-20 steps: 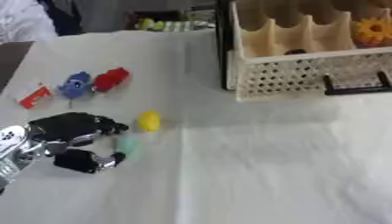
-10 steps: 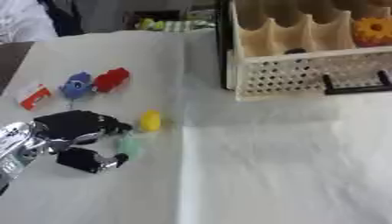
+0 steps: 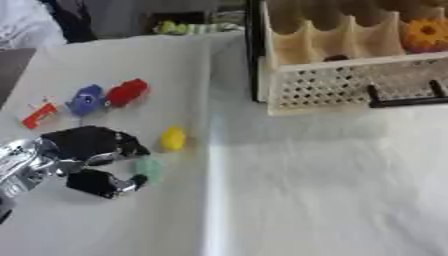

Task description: Pick up objects from table and place into drawer.

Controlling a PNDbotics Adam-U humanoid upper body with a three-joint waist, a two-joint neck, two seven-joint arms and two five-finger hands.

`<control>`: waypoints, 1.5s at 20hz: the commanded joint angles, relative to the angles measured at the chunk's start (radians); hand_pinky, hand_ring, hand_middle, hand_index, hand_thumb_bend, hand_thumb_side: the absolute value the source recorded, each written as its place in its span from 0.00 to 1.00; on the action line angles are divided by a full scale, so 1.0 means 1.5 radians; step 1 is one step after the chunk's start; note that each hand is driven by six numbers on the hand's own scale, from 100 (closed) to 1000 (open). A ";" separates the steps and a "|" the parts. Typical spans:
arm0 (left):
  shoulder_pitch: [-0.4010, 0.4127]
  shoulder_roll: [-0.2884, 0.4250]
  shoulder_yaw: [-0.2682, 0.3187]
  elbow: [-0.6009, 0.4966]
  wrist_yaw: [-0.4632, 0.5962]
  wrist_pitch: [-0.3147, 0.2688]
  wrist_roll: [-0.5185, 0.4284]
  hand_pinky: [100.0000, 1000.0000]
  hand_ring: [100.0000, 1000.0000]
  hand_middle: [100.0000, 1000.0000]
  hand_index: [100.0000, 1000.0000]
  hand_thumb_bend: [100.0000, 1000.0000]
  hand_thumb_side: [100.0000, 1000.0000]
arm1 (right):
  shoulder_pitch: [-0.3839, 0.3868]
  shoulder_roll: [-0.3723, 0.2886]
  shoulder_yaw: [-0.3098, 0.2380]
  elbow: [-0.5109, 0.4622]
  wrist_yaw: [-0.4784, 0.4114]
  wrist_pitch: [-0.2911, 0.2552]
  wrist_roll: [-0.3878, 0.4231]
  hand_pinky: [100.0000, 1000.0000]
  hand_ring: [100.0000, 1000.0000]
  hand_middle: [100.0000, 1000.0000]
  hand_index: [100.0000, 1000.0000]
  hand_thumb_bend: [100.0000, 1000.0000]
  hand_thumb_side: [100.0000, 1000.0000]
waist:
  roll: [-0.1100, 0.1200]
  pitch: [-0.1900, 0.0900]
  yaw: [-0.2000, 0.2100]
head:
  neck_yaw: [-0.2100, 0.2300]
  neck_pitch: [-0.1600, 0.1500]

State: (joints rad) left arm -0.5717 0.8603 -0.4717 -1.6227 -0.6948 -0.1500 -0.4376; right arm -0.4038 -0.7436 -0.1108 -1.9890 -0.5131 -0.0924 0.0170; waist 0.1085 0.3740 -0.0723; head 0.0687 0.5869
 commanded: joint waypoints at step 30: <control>-0.011 0.030 0.002 -0.032 -0.041 -0.036 -0.050 0.55 0.75 0.77 1.00 0.30 1.00 | 0.004 0.006 -0.014 -0.007 -0.012 0.025 0.005 0.53 0.45 0.19 0.62 0.28 0.93 | -0.003 -0.012 0.004 | 0.005 -0.005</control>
State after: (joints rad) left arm -0.5734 0.8720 -0.4784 -1.6680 -0.7457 -0.2061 -0.5118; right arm -0.3938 -0.7211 -0.1221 -1.9890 -0.5214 -0.0580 0.0242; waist 0.1084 0.3739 -0.0673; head 0.0730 0.5869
